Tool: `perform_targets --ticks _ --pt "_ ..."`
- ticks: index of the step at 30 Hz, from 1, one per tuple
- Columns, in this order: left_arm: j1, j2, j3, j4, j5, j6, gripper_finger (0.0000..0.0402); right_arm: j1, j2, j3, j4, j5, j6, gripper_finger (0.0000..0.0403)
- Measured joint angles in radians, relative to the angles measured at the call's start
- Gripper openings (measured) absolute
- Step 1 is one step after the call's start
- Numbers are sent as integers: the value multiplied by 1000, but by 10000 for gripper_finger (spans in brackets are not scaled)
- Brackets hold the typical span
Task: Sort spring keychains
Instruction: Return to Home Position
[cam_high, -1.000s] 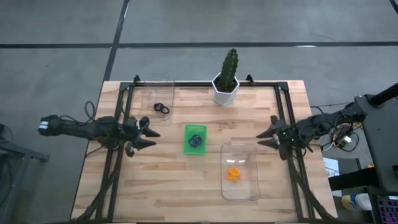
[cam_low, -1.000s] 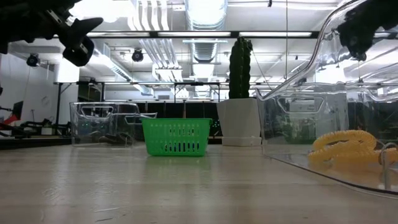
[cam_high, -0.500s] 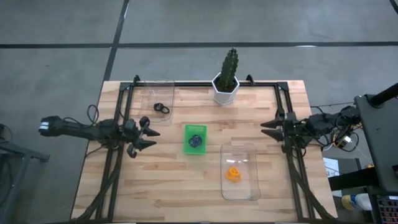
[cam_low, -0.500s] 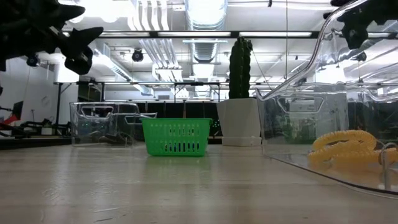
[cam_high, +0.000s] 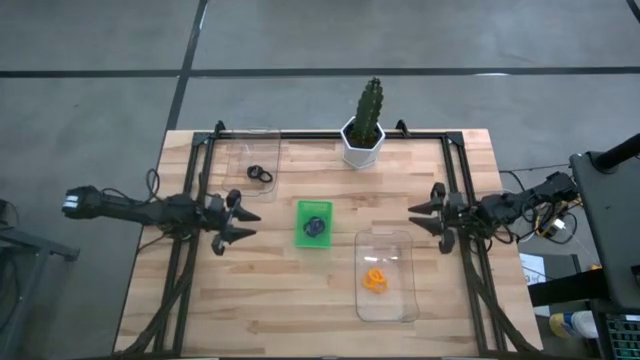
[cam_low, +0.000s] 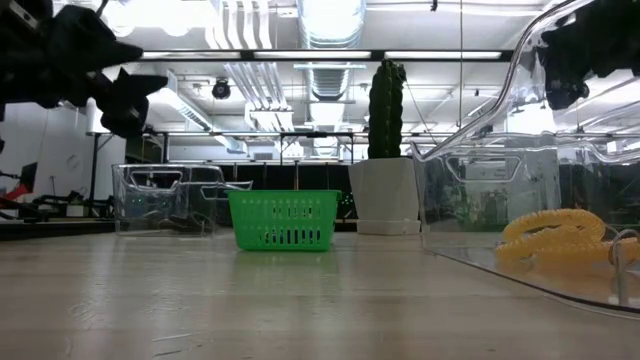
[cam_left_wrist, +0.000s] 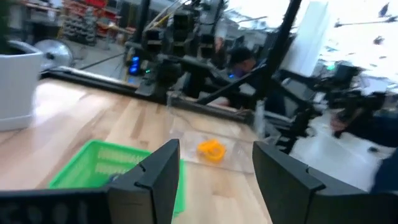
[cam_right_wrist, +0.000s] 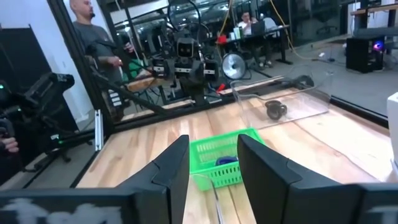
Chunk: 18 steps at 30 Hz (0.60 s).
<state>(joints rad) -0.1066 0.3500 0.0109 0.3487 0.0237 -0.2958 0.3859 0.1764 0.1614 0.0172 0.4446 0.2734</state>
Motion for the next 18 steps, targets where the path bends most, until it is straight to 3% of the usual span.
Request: perform_targets --ticks 9,14,18 --pt "0 0 0 -109 -198 55 195 0 -91 -3 -22 -11 -72 129" --pt "0 0 0 -109 -209 75 195 0 -177 -31 -26 -85 -77 122" --pt "0 0 0 -105 -208 76 195 -2 -169 -68 -28 -77 -16 121"
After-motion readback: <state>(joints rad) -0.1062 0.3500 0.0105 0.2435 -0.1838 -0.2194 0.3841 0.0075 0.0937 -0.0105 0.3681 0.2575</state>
